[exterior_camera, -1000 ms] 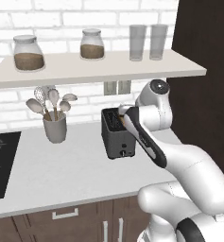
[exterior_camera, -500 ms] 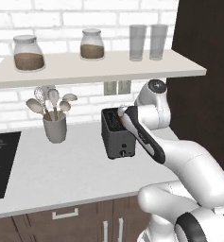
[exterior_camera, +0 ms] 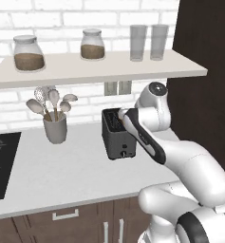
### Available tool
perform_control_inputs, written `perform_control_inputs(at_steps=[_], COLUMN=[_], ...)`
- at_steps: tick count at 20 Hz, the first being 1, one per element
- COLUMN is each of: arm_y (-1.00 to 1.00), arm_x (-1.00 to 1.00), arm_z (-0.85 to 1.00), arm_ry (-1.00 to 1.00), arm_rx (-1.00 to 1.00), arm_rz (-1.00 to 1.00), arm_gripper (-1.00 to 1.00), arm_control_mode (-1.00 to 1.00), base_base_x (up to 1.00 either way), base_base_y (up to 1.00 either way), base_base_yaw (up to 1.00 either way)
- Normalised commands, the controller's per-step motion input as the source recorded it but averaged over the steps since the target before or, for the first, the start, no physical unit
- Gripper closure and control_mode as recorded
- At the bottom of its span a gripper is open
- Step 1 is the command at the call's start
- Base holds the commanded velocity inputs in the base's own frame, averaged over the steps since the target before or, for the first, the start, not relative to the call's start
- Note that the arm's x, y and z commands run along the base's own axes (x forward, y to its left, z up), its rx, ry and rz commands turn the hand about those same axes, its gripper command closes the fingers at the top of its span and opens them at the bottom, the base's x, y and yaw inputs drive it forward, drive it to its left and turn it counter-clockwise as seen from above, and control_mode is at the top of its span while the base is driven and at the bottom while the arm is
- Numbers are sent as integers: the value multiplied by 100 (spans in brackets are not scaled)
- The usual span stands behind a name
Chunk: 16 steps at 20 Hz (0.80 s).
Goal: Start the toaster. Once the lever pops up, take the bread to the plate on the dining counter.
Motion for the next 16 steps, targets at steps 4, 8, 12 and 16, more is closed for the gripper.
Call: perform_control_inputs(at_steps=[4, 8, 12, 16], arm_y=[0, 0, 0, 0], arm_x=[16, 21, 21, 14], arm_z=[0, 0, 0, -1], arm_ry=[0, 0, 0, 0], arm_rx=[0, 0, 0, 0], arm_rz=[1, 2, 2, 2], arm_gripper=[-100, -100, -100, -100], arm_control_mode=[-100, -100, -100, -100], base_base_x=[0, 0, 0, 0], base_base_y=[0, 0, 0, 0], base_base_yaw=[0, 0, 0, 0])
